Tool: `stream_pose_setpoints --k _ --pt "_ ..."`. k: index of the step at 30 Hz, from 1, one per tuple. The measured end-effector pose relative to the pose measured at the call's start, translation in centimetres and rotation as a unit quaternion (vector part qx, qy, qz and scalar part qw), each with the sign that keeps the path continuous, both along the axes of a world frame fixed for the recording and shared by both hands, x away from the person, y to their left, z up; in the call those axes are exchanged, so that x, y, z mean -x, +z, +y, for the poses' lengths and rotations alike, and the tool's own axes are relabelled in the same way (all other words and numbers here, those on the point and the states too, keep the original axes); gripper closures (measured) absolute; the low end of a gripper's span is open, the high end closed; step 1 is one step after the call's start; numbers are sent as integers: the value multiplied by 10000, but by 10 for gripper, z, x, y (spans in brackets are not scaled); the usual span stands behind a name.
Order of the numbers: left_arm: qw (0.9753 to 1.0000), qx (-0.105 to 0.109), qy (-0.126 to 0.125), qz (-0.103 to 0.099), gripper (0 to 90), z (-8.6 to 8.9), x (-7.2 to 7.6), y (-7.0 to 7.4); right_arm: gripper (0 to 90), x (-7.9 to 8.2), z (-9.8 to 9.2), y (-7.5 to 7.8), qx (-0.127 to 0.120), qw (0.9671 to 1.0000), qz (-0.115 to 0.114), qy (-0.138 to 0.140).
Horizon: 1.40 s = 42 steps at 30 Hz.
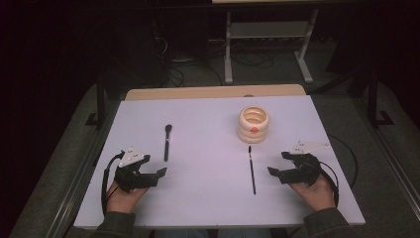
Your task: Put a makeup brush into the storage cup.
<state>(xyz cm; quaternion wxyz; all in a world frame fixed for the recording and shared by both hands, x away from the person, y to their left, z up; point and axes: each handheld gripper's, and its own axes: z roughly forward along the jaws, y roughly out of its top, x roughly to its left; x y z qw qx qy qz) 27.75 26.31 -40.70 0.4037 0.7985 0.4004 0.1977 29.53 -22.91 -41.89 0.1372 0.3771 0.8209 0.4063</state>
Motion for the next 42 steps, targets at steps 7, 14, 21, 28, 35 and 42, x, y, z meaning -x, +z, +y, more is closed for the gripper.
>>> stream_pose_setpoints --k 7,14,21,28,35,42 --pt "10000 48 -19 27 222 -1 0 -1 202 3 0 2 -47 10000 -33 -24" --pt "10000 12 -37 43 229 -1 -1 0 202 4 1 4 1 10000 -81 -8" --pt "10000 -17 -40 55 231 -2 -2 0 197 5 1 5 -21 9999 -104 -29" --pt "9999 41 6 154 232 -4 -3 2 196 6 2 6 -16 9999 -109 -46" --pt "9996 -22 67 285 260 -7 -17 10 196 5 5 5 63 9999 -126 -26" --pt "9981 3 259 561 286 -6 -41 16 196 5 4 6 42 9999 -144 -13"
